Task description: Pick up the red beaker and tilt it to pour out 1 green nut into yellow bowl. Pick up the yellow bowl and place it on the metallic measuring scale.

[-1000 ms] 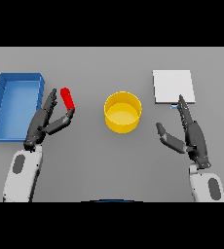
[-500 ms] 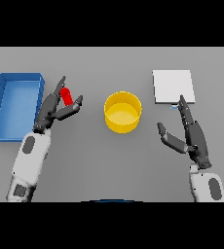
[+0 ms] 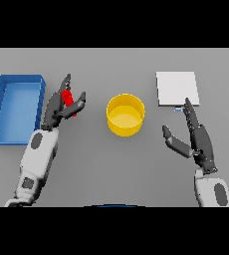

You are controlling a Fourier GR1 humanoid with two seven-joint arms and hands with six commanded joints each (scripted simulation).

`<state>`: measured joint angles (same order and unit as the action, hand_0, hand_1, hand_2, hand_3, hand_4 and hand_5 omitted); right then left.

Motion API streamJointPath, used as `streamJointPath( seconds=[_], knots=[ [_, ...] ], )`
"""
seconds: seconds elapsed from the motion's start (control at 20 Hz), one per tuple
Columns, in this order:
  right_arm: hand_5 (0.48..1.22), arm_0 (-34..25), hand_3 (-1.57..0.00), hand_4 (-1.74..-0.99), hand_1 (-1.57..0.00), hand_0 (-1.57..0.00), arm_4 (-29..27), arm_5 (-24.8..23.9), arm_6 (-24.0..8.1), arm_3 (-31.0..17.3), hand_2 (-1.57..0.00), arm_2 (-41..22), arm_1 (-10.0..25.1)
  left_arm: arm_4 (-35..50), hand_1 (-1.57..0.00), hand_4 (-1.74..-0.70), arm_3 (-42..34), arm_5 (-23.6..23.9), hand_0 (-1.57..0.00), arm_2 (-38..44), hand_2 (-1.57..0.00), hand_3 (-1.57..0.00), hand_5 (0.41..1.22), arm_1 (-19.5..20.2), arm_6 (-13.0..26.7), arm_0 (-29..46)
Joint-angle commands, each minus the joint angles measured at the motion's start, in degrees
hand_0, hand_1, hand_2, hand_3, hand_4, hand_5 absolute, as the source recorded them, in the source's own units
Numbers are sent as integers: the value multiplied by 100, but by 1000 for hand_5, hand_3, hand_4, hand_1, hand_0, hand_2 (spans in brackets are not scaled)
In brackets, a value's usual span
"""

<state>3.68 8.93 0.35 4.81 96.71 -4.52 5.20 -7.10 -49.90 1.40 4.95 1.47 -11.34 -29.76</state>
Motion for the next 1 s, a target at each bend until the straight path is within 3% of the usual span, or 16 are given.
streamJointPath(
  seconds=[0.0, 0.05, 0.15, 0.2, 0.3, 0.4, 0.55, 0.8, 0.95],
  knots=[
    [645, 44, 1, -1242, 1, 1, 4, -6, 47, 32, 1, -5, -4, 43, -94, -1364, 122, 46, -81, 80, -157, -133, 761, -16, -71, -75],
    [645, 45, 1, -1240, 1, 1, 4, -5, 12, 25, 1, 13, 19, 58, -230, -1401, 236, 97, -207, 123, -287, -254, 787, -59, -111, -176],
    [648, 110, 1, -1237, 1, 1, -11, 27, 57, 48, 1, 20, 54, -56, -588, -1471, 378, 420, -551, 162, -662, -728, 943, -99, -158, -251],
    [648, 72, 1, -1239, 1, 1, -54, 31, 34, 53, 1, 22, 18, -188, -783, -1519, 467, 538, -755, 104, -844, -884, 999, -96, -162, -292],
    [648, 47, 1, -1239, 1, 1, 0, -5, 20, 6, 1, 3, -5, -389, -1067, -1589, 417, 627, -1049, -35, -1106, -1058, 1079, -68, -124, -298],
    [650, 6, 1, -1242, 1, 1, 2, -18, 31, 4, 1, 18, 3, -386, -1248, -1636, 417, 602, -1237, -81, -1273, -1154, 1130, -73, -212, -280],
    [644, -7, 1, -1255, 1, 1, -103, 22, 52, -22, 1, 48, -29, -386, -1406, -1542, 396, 596, -1400, -102, -1419, -1357, 1174, -110, -233, -263],
    [643, 23, 1, -1238, 1, 1, 9, -20, 91, -62, 1, 34, 10, 243, -1517, -1676, -123, 119, -1515, 113, -1521, -1501, 1144, -112, -347, -215],
    [645, 33, 1, -1228, 1, 1, 35, -6, 127, -36, 1, 0, 10, 393, -1543, -1708, -432, -31, -1542, 56, -1545, -1535, 1132, -11, -83, -224]
  ],
)
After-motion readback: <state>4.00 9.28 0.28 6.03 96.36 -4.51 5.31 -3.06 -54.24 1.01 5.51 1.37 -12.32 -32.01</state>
